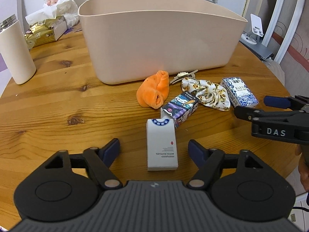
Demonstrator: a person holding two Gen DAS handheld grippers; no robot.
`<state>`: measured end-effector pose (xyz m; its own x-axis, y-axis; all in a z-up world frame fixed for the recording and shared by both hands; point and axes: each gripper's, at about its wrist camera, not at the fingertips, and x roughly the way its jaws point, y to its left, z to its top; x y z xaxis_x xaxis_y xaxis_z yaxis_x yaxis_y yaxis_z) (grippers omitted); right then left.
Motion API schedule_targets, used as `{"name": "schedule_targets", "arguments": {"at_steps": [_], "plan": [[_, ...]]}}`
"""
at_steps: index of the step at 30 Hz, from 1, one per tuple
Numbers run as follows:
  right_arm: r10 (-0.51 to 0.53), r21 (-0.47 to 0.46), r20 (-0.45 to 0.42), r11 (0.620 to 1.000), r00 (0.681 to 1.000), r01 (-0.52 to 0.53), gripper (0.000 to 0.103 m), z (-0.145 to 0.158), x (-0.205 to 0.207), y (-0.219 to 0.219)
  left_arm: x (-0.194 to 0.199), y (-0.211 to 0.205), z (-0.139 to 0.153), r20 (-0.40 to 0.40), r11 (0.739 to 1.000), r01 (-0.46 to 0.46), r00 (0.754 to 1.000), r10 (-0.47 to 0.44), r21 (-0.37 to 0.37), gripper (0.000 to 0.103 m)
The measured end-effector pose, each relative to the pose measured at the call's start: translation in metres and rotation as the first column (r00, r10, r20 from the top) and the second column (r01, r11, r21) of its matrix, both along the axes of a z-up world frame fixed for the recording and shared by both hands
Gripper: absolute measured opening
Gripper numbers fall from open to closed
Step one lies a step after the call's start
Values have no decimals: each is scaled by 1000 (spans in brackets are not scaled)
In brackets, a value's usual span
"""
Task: Organize objects
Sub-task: 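Grasp the white medicine box with the left tool while the right tool grasps the blue-and-white tea box, then lift both boxes over the basket and open both tools to release them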
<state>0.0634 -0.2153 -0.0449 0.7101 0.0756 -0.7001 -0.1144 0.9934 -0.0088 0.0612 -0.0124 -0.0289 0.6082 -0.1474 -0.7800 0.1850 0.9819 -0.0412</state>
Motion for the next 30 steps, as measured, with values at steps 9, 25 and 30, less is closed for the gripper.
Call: {"name": "schedule_targets", "arguments": {"at_steps": [9,25,30], "plan": [[14,4,2,1000,1000,-14,48,-2,2,6,0,3,3,9,1000,20,1000,-19,-21,33],[-20,17,110,1000,994,18,42,21,-13,7,-10,24,37,113,998,4,994,3,-65,33],[-34,28,156,999,987,30,42,39,-14,3,-11,31,58,176,998,-10,984,21,-65,33]]}}
